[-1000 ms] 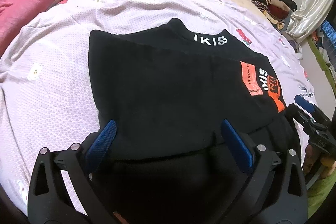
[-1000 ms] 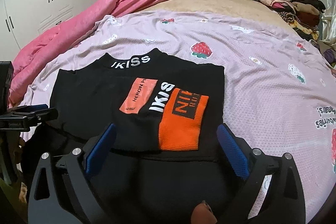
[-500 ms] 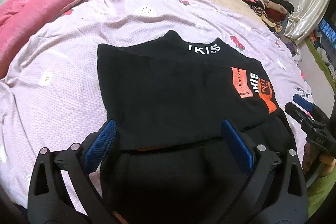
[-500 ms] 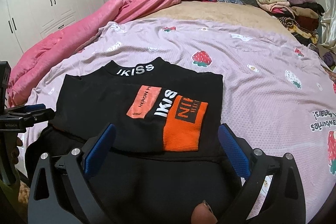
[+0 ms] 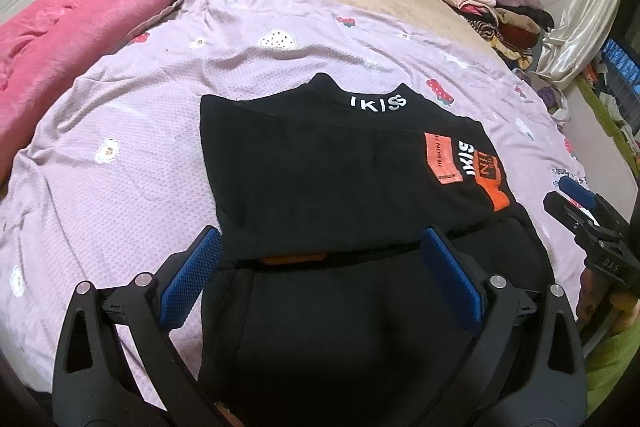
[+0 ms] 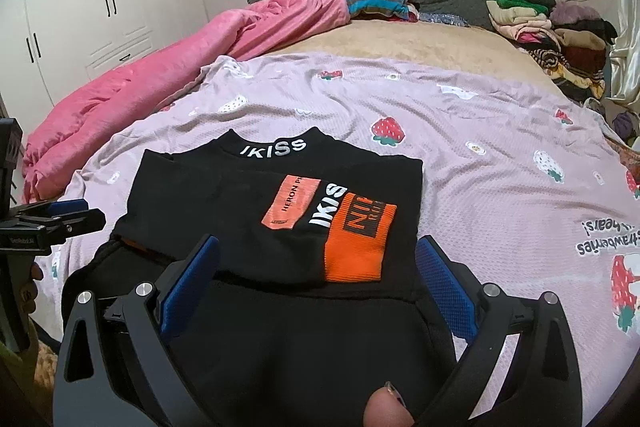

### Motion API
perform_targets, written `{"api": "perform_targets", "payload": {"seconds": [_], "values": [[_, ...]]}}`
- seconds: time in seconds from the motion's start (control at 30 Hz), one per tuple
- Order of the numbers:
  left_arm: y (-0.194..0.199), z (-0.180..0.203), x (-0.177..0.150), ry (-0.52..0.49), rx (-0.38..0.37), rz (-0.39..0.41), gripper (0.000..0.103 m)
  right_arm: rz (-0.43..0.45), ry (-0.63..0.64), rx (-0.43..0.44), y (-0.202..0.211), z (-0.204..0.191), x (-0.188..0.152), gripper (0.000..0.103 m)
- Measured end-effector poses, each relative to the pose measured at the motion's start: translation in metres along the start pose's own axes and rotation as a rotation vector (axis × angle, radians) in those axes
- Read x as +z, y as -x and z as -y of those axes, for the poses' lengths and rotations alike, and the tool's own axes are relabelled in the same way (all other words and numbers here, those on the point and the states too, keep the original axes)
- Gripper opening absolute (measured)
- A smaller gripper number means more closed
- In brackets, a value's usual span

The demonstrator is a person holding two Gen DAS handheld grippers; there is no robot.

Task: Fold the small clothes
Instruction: 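Push both open tools under the hem of the black sweatshirt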

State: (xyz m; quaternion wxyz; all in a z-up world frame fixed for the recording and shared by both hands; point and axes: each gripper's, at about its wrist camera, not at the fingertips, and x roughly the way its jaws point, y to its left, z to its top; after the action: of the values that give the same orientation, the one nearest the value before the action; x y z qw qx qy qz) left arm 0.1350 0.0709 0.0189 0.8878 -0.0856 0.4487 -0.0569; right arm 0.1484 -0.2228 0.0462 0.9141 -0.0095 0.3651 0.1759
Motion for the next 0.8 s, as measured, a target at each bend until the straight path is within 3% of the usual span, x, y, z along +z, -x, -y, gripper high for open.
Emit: {"api": "perform_targets", "payload": {"seconds": [0.8], "values": [[0.036, 0.014, -0.031, -0.039, 0.036, 0.045, 0.093, 0.042, 0.019, 0.001, 0.041, -0.011, -0.018, 0.098]]}}
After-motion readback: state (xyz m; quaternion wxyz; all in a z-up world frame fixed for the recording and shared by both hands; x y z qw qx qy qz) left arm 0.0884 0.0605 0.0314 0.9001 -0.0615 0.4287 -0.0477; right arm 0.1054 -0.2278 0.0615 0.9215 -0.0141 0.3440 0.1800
